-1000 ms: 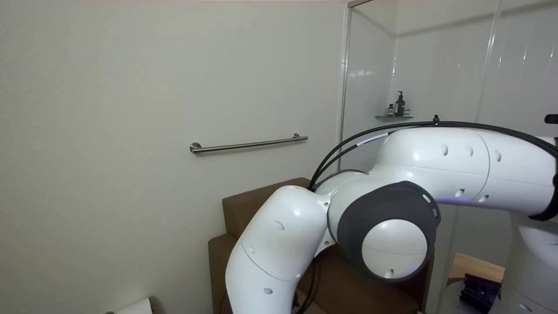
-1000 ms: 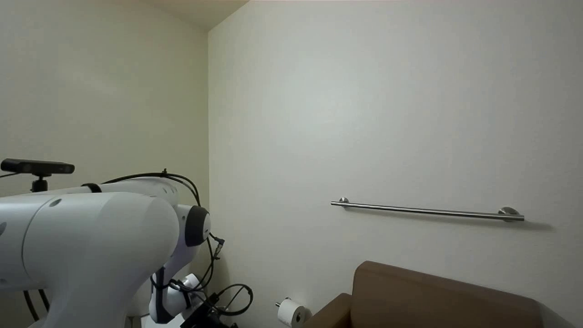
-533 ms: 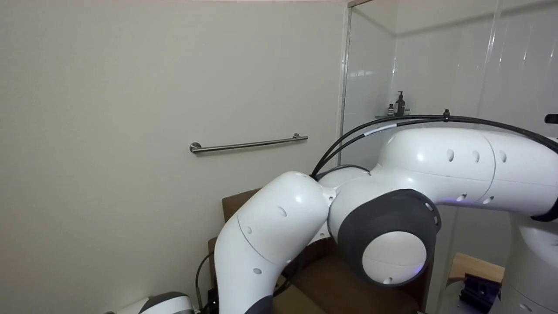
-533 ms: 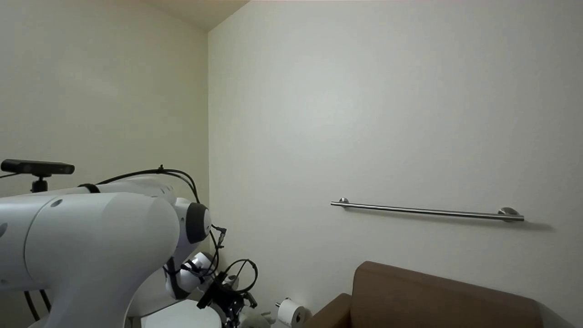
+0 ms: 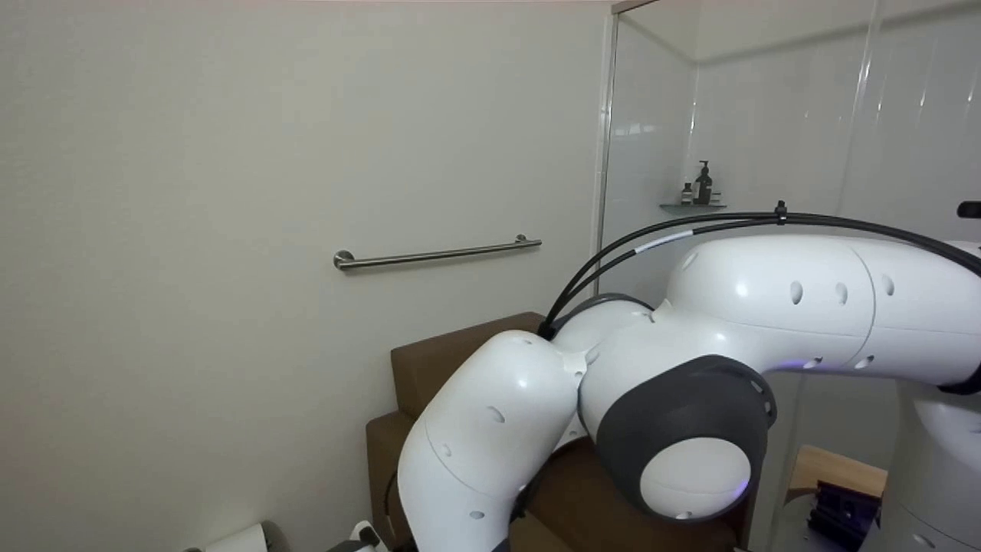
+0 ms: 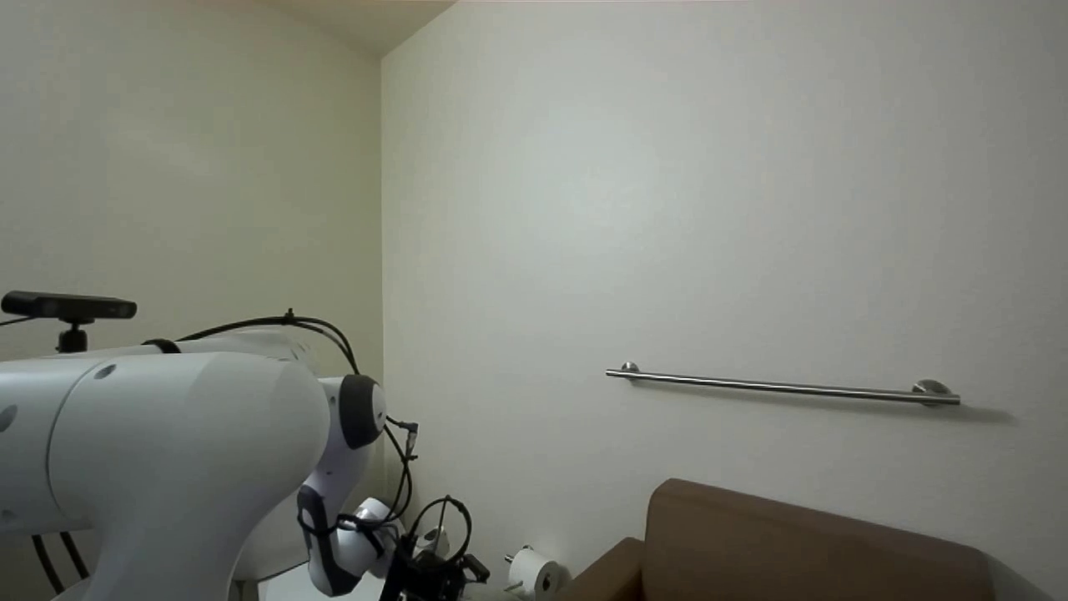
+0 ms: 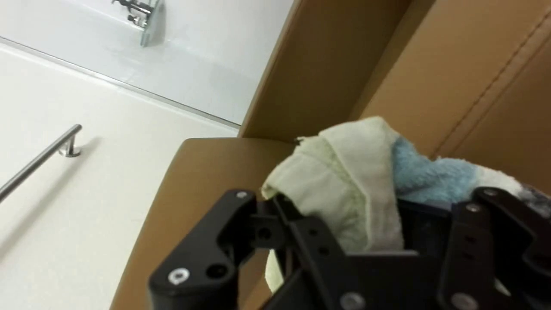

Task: Use the cloth to wipe the side of the couch

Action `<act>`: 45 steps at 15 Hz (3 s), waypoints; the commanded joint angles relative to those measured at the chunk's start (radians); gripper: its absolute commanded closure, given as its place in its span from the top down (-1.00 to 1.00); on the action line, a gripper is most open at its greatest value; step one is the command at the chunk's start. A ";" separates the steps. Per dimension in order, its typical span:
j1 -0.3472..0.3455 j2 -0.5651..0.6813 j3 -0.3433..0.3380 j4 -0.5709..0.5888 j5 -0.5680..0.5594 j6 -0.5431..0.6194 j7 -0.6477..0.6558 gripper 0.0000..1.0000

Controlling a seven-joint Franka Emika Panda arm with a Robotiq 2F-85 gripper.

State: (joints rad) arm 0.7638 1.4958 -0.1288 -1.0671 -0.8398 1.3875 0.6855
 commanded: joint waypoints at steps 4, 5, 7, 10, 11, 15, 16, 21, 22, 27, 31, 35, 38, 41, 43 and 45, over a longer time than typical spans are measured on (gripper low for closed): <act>0.009 0.010 0.065 -0.130 -0.040 -0.066 0.033 -0.88; 0.002 0.010 0.097 -0.139 -0.020 -0.065 0.002 -0.88; 0.000 0.011 0.152 -0.156 0.004 -0.045 -0.048 -0.89; 0.010 0.011 0.213 -0.166 0.030 -0.020 -0.129 -0.89; 0.014 0.012 0.228 -0.173 0.044 -0.011 -0.160 -0.88; 0.003 0.013 0.244 -0.180 0.100 -0.016 -0.312 -0.89; 0.000 0.013 0.235 -0.164 0.108 -0.013 -0.331 -0.89; -0.062 0.010 0.180 0.048 0.176 -0.005 -0.324 -0.91; -0.073 0.008 0.162 0.096 0.190 -0.007 -0.312 -0.90; -0.191 -0.030 0.113 0.279 0.244 -0.006 -0.268 -0.90; -0.347 -0.088 0.122 0.255 0.285 0.086 -0.247 -0.89; -0.526 -0.108 0.126 0.186 0.331 0.236 -0.233 -0.89; -0.646 -0.081 0.153 0.156 0.405 0.336 -0.230 -0.89; -0.714 -0.026 0.221 0.171 0.519 0.361 -0.231 -0.89; -0.755 -0.017 0.238 0.175 0.574 0.374 -0.211 -0.91; -0.787 -0.017 0.250 0.180 0.629 0.372 -0.200 -0.40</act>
State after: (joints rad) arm 0.0341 1.4188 0.1011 -0.8385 -0.2726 1.6612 0.4105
